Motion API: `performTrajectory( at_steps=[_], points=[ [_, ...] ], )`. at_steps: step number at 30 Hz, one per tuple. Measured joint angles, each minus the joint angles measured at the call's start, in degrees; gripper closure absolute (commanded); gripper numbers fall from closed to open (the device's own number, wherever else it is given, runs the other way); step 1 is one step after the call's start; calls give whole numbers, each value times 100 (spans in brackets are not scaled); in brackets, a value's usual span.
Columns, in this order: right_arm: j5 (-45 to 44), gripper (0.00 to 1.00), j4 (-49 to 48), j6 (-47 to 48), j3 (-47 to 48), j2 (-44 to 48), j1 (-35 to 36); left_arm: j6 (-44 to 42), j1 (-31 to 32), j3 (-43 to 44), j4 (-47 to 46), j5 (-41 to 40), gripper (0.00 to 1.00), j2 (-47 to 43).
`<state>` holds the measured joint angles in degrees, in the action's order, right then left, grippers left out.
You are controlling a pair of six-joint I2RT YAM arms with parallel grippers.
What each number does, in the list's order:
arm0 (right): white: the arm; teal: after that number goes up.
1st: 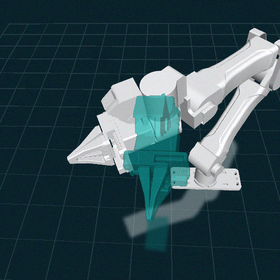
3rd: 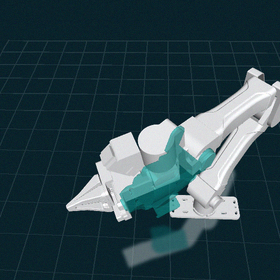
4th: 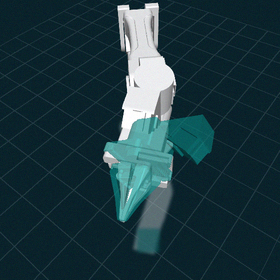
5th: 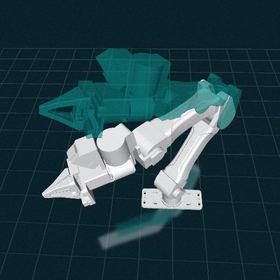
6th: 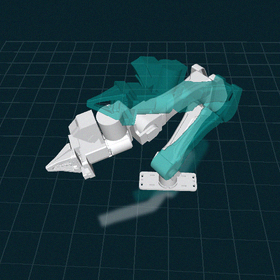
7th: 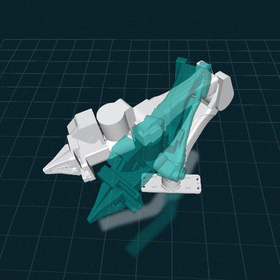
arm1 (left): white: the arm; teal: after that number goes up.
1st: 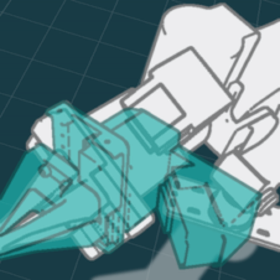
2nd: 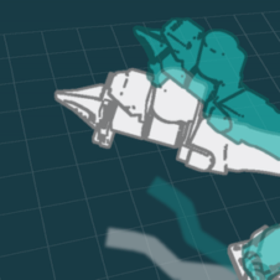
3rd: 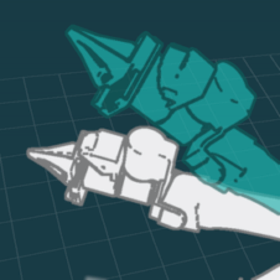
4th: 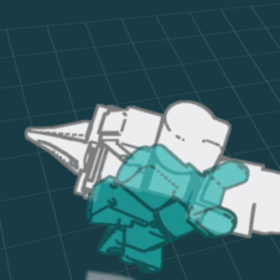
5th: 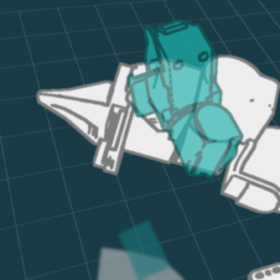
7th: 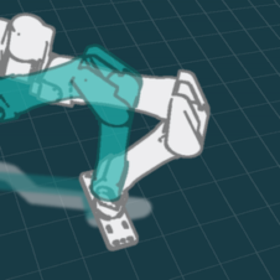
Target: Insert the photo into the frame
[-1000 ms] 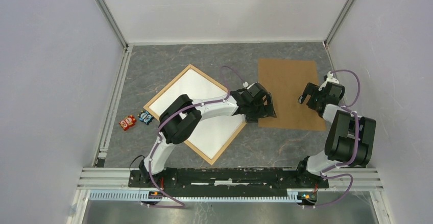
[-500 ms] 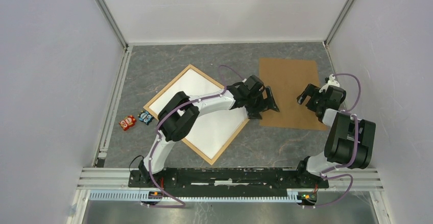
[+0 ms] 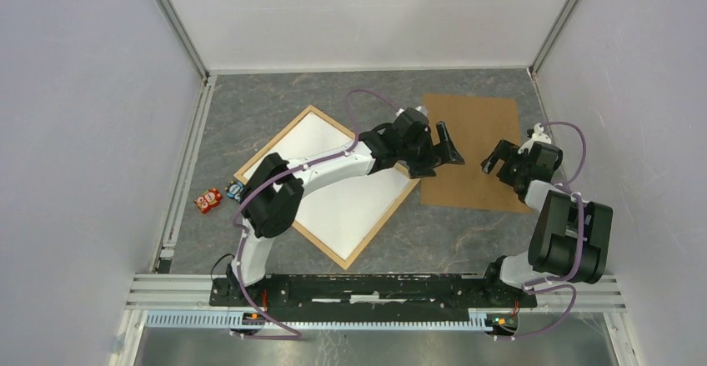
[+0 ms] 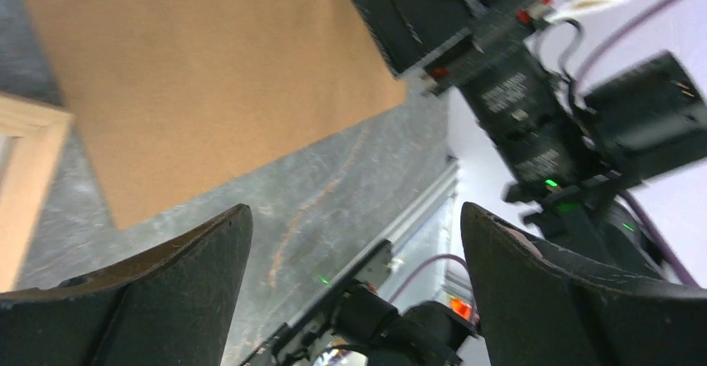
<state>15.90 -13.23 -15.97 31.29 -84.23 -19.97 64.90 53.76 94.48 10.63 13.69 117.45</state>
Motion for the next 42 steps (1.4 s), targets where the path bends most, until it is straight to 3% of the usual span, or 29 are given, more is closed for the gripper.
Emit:
performTrajectory(
  at_steps=[8, 18, 34, 42],
  points=[
    [-1005, 2, 1515, 295, 348, 319, 149, -765, 122, -20, 1108, -907, 0, 63],
    [-2146, 2, 2457, 546, 525, 376, 149, -988, 236, 26, 1434, -1108, 0, 485],
    [-2332, 2, 2247, 579, 702, 79, 146, -754, 219, 46, 1082, -857, 0, 855],
    [-2013, 2, 1928, 533, 691, -63, -9, -627, 181, 46, 951, -748, 0, 887]
  ],
)
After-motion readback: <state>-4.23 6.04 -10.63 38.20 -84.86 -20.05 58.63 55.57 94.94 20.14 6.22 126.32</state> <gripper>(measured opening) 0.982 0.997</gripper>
